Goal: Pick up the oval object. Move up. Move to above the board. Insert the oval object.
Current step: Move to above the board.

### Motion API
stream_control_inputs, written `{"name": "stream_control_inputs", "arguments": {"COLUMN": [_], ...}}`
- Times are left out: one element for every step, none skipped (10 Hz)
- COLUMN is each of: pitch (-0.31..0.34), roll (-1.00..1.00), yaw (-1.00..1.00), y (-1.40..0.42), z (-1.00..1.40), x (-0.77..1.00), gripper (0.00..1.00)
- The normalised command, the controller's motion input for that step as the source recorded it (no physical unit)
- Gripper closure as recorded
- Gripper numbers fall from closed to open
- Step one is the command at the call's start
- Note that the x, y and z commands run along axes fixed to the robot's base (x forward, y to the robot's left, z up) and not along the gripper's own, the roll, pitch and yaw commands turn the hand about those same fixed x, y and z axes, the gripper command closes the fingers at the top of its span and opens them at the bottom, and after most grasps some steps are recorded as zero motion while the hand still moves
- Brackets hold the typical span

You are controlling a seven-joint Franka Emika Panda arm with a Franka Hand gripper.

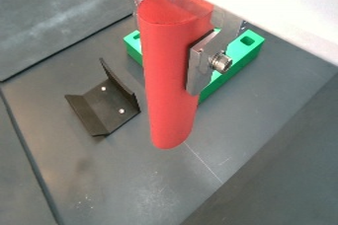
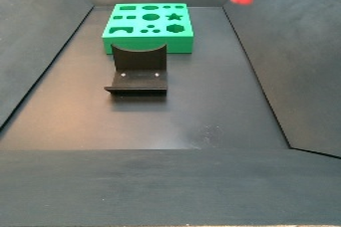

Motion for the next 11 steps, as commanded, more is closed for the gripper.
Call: {"name": "stream_control_inputs", "arguments": {"pitch": [0.06,0.196,0.202,0.215,0.205,0.172,0.133,0.119,0.116,0.123,0.134], "roll": [-0.07,-0.31,-0.26,-0.18,-0.14,-0.1,-0.02,-0.02,0.0,0.02,0.05], "yaw": [-0.02,-0.59,-0.51,-0.38,-0.2,-0.1,-0.02,-0.01,0.0,0.0,0.01], "y": [0.02,-1.0,-1.0,-1.0,-1.0,-1.0,-1.0,-1.0,-1.0,-1.0,-0.89], "z": [0.3,0.07,0.04,0.05,0.05,0.05,0.05,0.06,0.06,0.06,0.05], "x": [0.0,0.33,0.33,0.34,0.36,0.36,0.37,0.37,0.39,0.42,0.42], "gripper": [1.0,1.0,1.0,1.0,1.0,1.0,1.0,1.0,1.0,1.0,1.0]}}
